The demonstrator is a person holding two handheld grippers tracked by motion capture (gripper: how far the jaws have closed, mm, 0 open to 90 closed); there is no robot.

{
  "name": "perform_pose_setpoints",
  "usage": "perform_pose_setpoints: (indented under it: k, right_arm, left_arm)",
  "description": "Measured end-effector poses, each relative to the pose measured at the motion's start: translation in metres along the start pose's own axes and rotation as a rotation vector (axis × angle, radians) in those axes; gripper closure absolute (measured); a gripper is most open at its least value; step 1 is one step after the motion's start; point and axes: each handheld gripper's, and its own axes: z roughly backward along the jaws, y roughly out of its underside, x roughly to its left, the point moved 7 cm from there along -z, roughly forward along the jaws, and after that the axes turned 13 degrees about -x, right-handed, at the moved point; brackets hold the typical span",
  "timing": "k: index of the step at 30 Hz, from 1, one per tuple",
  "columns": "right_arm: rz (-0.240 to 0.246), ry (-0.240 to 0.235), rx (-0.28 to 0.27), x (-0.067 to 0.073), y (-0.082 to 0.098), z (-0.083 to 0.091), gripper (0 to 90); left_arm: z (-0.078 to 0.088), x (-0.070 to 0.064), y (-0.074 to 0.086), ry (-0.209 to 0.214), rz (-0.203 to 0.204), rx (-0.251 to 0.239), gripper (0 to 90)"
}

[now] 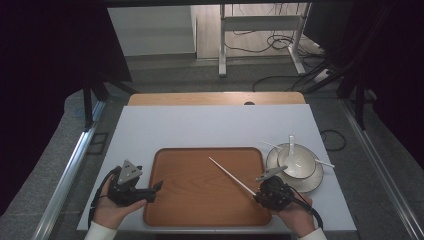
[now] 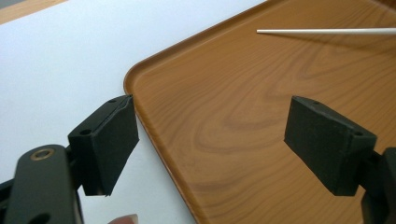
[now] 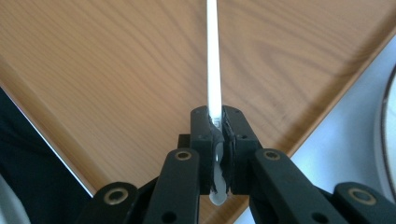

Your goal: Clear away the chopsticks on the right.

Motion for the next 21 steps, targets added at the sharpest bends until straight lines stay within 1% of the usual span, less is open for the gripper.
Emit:
perform_pose_setpoints:
  k: [3,5,11,21]
  right_arm:
    - [0.004,-0.003,0.008,0.0015,0.0008,-0.001,83.2]
    - [0.011,-0.01,0.027,0.0036,0.0022,-0.0027,83.0]
    - [0.018,-0.015,0.046,0.0046,0.0047,-0.0046,82.8]
    - [0.042,-0.009,0.08,0.0074,0.0094,-0.0097,82.5]
  left_arm:
    - [0.0006,0.0005,-0.0002,0.0,0.0,0.0,17.1]
    - [0.0004,0.0013,0.0003,-0.002,0.0,0.002,17.1]
    - [0.0005,0.0027,0.0012,-0.005,0.003,0.007,17.1]
    - [-0.0007,0.0017,0.0022,-0.002,0.002,0.012,17.0]
